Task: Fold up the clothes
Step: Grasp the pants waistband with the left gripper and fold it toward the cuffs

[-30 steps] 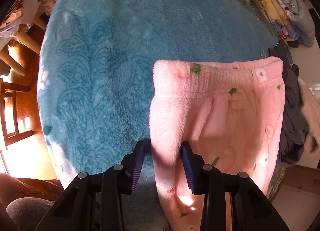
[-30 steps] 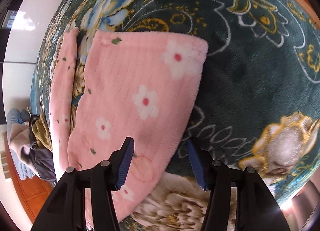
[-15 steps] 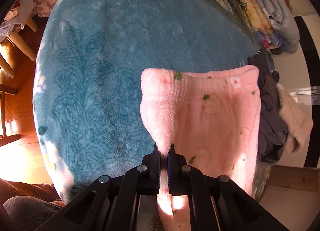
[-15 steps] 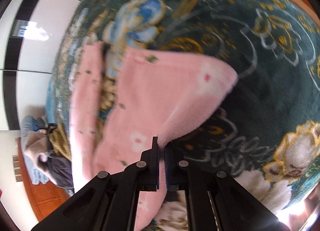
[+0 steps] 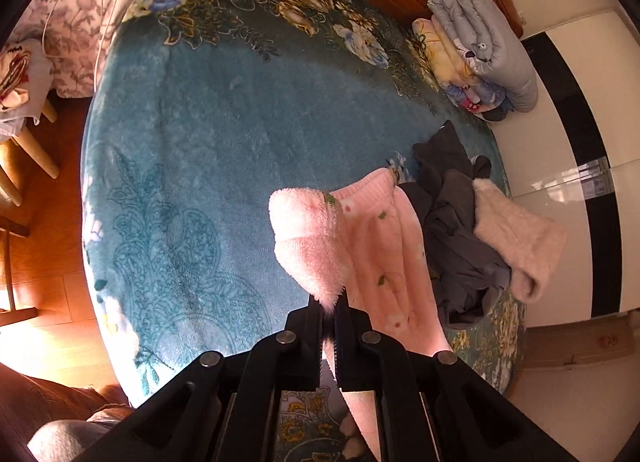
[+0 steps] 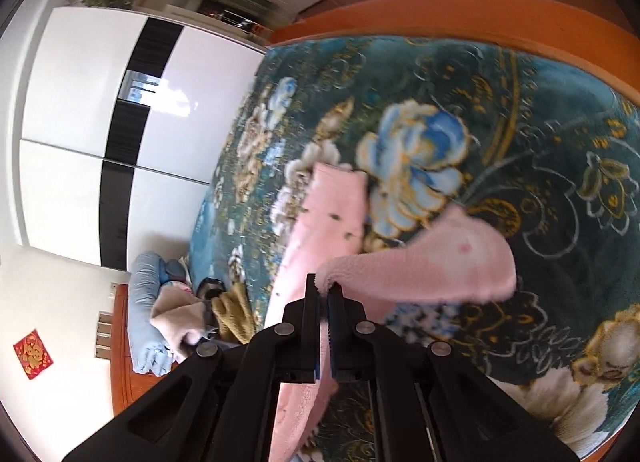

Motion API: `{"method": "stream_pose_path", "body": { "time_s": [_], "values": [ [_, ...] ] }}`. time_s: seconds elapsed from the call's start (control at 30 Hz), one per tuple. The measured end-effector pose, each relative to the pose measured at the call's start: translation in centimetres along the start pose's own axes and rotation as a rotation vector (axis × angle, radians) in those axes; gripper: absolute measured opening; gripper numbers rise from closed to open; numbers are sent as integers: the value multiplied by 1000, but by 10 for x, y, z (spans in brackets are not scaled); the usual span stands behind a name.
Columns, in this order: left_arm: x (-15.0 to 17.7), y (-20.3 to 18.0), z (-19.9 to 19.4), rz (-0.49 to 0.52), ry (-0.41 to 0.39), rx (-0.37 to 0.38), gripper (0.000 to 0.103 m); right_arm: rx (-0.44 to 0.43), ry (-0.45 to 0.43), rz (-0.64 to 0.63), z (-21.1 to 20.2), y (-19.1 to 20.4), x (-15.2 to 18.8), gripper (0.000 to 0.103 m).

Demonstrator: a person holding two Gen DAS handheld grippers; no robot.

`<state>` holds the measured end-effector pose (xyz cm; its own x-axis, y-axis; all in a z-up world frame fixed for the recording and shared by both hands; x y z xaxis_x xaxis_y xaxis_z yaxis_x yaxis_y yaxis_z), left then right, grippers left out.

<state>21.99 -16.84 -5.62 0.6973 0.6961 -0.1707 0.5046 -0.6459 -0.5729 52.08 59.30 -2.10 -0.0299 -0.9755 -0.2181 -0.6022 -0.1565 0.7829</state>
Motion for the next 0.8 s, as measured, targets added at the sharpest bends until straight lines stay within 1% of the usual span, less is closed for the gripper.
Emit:
{"method": "stream_pose_path", "body": {
  "time_s": [0.07, 0.13, 0.23, 0.37, 0.43, 0.57, 0.7, 0.8],
  "values": [
    [-3, -3, 1, -15, 13, -8, 4, -8, 3, -18, 4, 17, -5, 3],
    [-4, -6, 3, -27, 28, -11, 4, 9, 14, -35, 13, 32, -11, 3],
    [-6, -21, 9, -9, 36, -35, 4, 31, 15, -43, 31, 50, -22, 3],
    [-14, -39, 24, -5, 49, -60, 4, 65, 36, -65, 69, 70, -38, 3],
    [-22, -52, 36, -8, 63, -70, 4, 84, 49, -65, 93, 78, -46, 3],
    [-38, -81, 66, 2, 88, -92, 4, 152, 73, -66, 140, 93, -61, 3],
    [-54, -109, 105, 17, 113, -132, 4, 237, 91, -56, 190, 101, -71, 3],
    [-63, -123, 138, 33, 132, -157, 4, 297, 108, -70, 227, 107, -77, 3]
  ]
}}
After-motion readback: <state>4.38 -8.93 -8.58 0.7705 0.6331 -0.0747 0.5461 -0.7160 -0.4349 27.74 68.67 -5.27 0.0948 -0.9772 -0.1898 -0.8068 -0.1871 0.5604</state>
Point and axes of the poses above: each gripper's, at about its wrist camera, not at the fingertips, and z roughly the way its jaws point, y to its left, x to its underside, the point moved 5 cm from there along z, roughly the way its jaws point, and after that the axes turned 1 degree about -z, right-handed, at the moved point
